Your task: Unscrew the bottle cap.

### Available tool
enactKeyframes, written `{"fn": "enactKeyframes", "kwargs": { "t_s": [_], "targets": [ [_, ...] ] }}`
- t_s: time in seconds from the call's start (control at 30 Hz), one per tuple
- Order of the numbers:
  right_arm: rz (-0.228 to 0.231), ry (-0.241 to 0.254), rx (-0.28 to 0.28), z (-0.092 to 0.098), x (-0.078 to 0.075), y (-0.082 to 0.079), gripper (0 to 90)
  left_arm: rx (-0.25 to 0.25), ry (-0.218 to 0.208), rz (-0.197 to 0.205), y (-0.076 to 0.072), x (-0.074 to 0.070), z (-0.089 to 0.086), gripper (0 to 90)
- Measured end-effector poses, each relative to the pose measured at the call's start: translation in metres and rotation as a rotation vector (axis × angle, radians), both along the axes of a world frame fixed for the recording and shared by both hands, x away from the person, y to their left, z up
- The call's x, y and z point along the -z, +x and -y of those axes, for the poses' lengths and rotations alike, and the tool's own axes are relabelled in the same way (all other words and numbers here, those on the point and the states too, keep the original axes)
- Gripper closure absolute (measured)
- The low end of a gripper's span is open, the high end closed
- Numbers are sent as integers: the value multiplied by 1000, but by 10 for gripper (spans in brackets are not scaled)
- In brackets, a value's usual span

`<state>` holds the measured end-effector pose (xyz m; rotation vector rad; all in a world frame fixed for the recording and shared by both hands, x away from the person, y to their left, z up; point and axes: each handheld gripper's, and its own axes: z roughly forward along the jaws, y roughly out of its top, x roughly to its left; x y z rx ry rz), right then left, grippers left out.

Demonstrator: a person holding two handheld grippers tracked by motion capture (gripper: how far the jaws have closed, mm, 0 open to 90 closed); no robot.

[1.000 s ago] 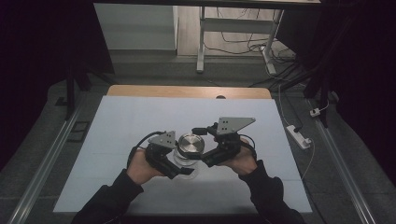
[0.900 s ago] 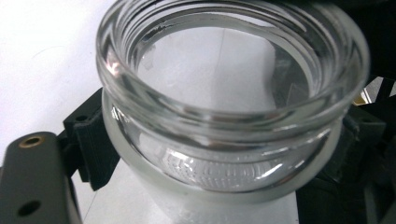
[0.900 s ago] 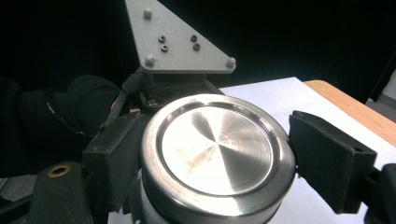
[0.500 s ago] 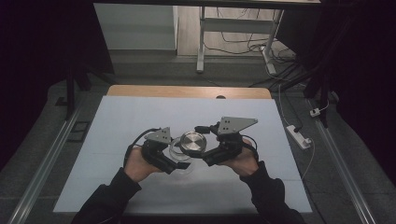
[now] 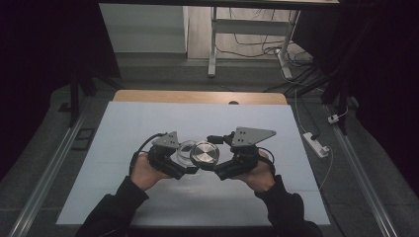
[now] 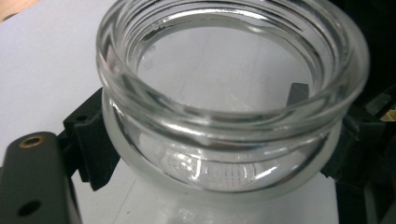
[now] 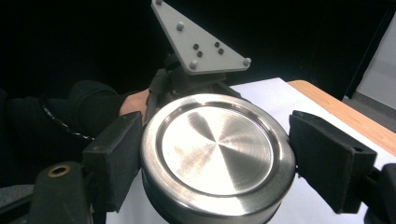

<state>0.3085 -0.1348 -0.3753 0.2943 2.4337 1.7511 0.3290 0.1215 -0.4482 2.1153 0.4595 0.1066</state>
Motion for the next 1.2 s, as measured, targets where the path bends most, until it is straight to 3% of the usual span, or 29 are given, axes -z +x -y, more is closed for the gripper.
{"fn": "enactKeyframes", "kwargs": {
  "t_s": [1.2],
  "targets": [
    [-13,-41,8,2,29,-19,194,-80,-15,28,18,2,-2,155]
  ]
}}
